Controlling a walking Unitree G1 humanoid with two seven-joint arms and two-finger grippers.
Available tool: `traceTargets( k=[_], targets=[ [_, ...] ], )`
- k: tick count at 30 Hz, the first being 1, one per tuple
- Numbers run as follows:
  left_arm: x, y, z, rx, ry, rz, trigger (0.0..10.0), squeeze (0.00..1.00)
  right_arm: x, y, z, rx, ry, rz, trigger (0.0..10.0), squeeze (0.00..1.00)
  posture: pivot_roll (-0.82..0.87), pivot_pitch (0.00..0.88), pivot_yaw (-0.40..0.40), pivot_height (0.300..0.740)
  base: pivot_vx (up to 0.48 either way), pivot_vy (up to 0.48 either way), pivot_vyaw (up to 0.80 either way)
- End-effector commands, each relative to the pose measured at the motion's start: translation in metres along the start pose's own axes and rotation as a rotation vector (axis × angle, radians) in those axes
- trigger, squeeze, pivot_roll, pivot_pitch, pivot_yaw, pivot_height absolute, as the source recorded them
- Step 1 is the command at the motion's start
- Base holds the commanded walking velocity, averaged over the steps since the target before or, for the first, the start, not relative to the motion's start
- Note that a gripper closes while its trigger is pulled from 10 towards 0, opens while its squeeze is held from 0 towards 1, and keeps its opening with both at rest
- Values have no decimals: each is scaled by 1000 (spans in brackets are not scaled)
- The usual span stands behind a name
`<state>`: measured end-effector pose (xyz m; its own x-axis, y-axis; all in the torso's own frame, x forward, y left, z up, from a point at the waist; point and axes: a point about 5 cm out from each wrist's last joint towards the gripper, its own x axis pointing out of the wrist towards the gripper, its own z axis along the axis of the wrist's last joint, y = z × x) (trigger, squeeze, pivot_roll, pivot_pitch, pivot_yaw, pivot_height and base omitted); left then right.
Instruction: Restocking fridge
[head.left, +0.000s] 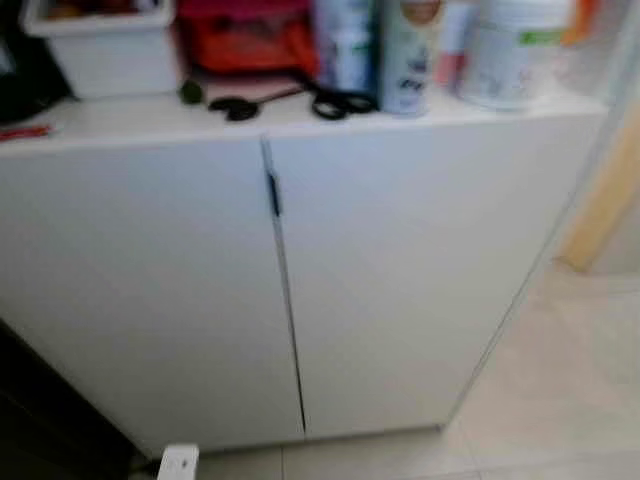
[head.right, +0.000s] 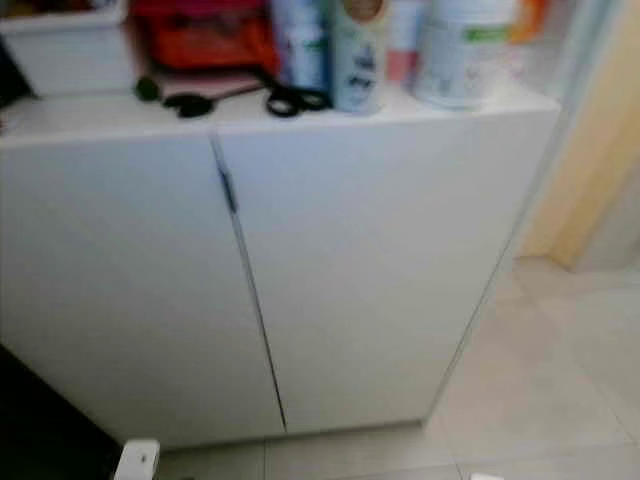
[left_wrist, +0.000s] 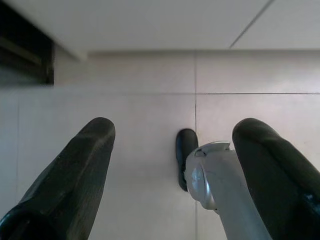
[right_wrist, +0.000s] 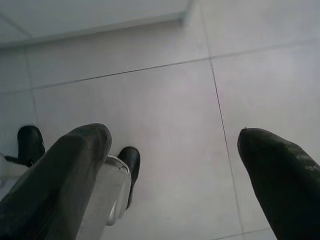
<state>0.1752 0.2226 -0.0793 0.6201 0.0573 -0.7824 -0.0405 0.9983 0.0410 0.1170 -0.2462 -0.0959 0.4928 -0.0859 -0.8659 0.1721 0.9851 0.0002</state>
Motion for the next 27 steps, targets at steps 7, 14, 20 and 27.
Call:
traceTargets(
  k=[7,14,20,27],
  targets=[
    [-2,4,-6,13,27,6,10000,0,1,3,0,-9,8,6,10000,0,-55,0,-25,740,0,0,800],
    [-2,4,-7,15,33,3,10000,0,1,3,-1,-10,10,5,10000,0,-59,0,-21,740,0,0,800],
    [-2,4,-9,14,38,1,10000,0,0,3,-2,-12,12,6,10000,0,-62,0,-18,740,0,0,800],
    [-3,4,-9,4,40,-4,10000,0,0,4,-4,32,11,6,10000,0,-63,0,-15,740,0,0,457]
  ],
)
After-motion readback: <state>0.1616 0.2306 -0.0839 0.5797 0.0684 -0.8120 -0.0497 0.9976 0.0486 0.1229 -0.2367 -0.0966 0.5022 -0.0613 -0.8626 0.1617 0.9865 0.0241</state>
